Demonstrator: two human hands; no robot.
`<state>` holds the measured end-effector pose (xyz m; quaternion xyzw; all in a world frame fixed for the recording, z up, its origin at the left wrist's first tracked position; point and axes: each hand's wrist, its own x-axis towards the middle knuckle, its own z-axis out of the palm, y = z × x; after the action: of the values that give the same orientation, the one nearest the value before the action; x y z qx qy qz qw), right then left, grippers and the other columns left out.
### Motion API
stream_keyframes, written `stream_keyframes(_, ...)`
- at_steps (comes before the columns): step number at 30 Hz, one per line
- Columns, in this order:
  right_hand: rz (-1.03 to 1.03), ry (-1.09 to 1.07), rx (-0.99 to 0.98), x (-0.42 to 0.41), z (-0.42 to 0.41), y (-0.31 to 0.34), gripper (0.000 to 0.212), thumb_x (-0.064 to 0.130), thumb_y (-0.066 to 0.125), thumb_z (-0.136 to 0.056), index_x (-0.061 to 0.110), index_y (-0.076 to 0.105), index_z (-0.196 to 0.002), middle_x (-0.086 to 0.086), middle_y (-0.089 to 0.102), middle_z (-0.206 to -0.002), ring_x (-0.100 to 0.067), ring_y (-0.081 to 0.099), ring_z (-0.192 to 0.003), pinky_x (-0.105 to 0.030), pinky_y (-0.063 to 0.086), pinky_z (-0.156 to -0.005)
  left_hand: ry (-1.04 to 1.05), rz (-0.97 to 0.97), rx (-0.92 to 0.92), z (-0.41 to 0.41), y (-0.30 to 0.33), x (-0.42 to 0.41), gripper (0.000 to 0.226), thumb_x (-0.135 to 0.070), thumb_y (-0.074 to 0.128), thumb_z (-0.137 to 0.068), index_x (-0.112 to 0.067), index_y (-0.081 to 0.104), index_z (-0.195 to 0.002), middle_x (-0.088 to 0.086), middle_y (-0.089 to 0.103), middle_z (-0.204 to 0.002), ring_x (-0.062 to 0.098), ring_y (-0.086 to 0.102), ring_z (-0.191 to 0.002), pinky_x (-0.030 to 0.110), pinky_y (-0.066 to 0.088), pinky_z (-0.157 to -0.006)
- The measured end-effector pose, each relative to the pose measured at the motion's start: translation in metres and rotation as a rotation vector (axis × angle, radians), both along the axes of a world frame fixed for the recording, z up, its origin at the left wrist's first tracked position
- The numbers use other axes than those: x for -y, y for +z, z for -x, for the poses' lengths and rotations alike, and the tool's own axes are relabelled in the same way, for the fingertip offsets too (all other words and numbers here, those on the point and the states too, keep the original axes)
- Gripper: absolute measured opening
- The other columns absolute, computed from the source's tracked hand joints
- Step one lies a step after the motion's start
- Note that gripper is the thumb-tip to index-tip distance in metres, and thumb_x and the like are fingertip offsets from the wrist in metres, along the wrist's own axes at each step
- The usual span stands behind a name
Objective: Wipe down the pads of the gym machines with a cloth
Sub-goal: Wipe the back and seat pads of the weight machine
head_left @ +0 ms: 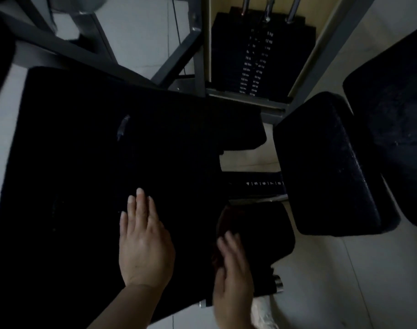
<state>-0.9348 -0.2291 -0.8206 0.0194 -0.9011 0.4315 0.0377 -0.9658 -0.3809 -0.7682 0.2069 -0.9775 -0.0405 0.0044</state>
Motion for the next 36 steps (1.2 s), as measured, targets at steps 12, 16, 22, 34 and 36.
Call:
stream_keyframes(12, -0.010, 0.416, -0.047, 0.066, 0.136, 0.016, 0.059, -0.011, 0.057, -0.077, 0.010, 0.054, -0.133, -0.003, 0.046, -0.144, -0.020, 0.034, -0.139, -0.039, 0.033, -0.112, -0.332, 0.055, 0.060, -0.024, 0.011, 0.061, 0.056, -0.015, 0.031, -0.086, 0.007, 0.036, -0.137, 0.020, 0.033, -0.150, 0.029, 0.020, -0.143, 0.036, 0.007, -0.118)
stream_keyframes(16, -0.090, 0.435, 0.075, 0.124, 0.246, 0.034, 0.056, -0.003, 0.050, -0.091, 0.011, 0.039, -0.144, -0.002, 0.030, -0.155, -0.019, 0.018, -0.146, -0.034, 0.018, -0.119, -0.340, 0.098, 0.044, -0.023, 0.009, 0.063, 0.056, -0.016, 0.030, -0.087, 0.004, 0.033, -0.139, 0.019, 0.034, -0.149, 0.029, 0.023, -0.141, 0.039, 0.014, -0.116)
stream_keyframes(22, -0.111, 0.563, -0.027, 0.089, 0.187, 0.029, 0.053, 0.007, 0.049, -0.091, 0.010, 0.041, -0.143, -0.004, 0.033, -0.153, -0.021, 0.020, -0.145, -0.040, 0.023, -0.117, -0.284, 0.009, 0.035, -0.022, 0.015, 0.058, 0.056, -0.014, 0.032, -0.086, 0.004, 0.035, -0.138, 0.019, 0.030, -0.152, 0.031, 0.024, -0.142, 0.037, 0.014, -0.116)
stream_keyframes(34, -0.211, 0.959, -0.071, 0.086, 0.140, 0.037, 0.063, 0.020, 0.047, -0.082, 0.016, 0.037, -0.144, 0.000, 0.035, -0.151, -0.018, 0.020, -0.145, -0.032, 0.019, -0.117, -0.104, -0.192, -0.080, -0.016, 0.013, 0.055, 0.052, -0.010, 0.033, -0.086, -0.006, 0.036, -0.138, 0.010, 0.025, -0.153, 0.018, 0.010, -0.147, 0.022, 0.011, -0.117)
stream_keyframes(36, -0.164, 0.825, -0.045, 0.113, 0.154, 0.041, 0.063, 0.011, 0.059, -0.082, 0.012, 0.040, -0.143, -0.003, 0.037, -0.151, -0.020, 0.021, -0.145, -0.035, 0.021, -0.117, -0.086, -0.182, -0.096, -0.016, 0.012, 0.054, 0.053, -0.011, 0.032, -0.087, -0.007, 0.034, -0.140, 0.009, 0.024, -0.154, 0.017, 0.008, -0.147, 0.027, 0.017, -0.115)
